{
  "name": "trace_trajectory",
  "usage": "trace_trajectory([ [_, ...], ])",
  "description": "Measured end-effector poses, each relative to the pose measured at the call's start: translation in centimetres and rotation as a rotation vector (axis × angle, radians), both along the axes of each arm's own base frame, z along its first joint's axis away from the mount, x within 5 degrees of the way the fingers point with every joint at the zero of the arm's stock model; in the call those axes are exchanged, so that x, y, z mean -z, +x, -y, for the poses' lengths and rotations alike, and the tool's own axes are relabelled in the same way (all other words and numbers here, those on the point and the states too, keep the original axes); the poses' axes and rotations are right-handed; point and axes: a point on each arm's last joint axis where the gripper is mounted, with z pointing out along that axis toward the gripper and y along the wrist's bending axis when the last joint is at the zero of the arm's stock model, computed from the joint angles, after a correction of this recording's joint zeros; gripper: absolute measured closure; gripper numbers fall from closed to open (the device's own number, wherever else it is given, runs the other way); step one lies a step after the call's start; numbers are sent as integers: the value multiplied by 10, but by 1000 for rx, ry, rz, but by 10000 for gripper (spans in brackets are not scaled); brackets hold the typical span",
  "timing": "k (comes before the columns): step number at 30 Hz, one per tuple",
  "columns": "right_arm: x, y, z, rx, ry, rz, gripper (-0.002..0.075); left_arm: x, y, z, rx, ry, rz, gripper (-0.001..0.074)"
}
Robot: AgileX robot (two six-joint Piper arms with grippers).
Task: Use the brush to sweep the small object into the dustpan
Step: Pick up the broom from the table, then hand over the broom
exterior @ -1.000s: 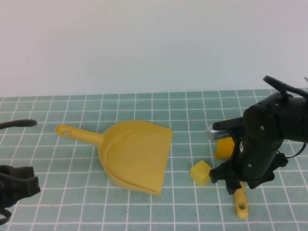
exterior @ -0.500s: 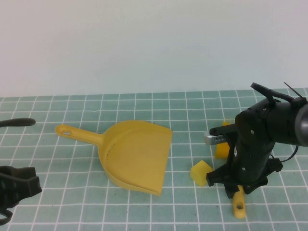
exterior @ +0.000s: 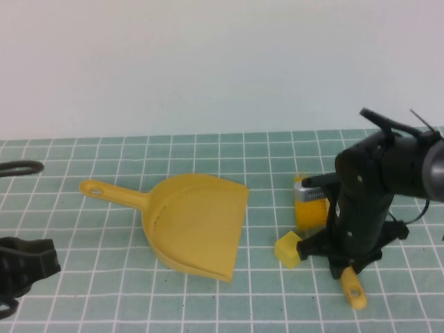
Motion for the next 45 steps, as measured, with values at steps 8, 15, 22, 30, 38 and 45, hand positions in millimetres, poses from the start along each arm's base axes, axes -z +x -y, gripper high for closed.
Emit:
trace_trajectory([
  [8, -86, 13, -15, -43, 74, 164, 536, -12, 1, 14, 17, -277, 34, 613],
  [15, -172, -32, -61, -252, 220, 365, 536, -39, -7, 37, 218, -655, 99, 301],
  [22, -189, -85, -104, -434, 304, 393, 536, -43, -11, 41, 277, -689, 108, 293],
  [30, -193, -115, -134, -504, 441, 397, 536, -43, -11, 41, 277, -687, 109, 294],
  [38, -193, -120, -138, -502, 475, 368, 536, -42, -10, 40, 277, -662, 115, 294],
  [45, -197, -128, -141, -527, 513, 354, 536, -40, -8, 38, 246, -633, 126, 294],
])
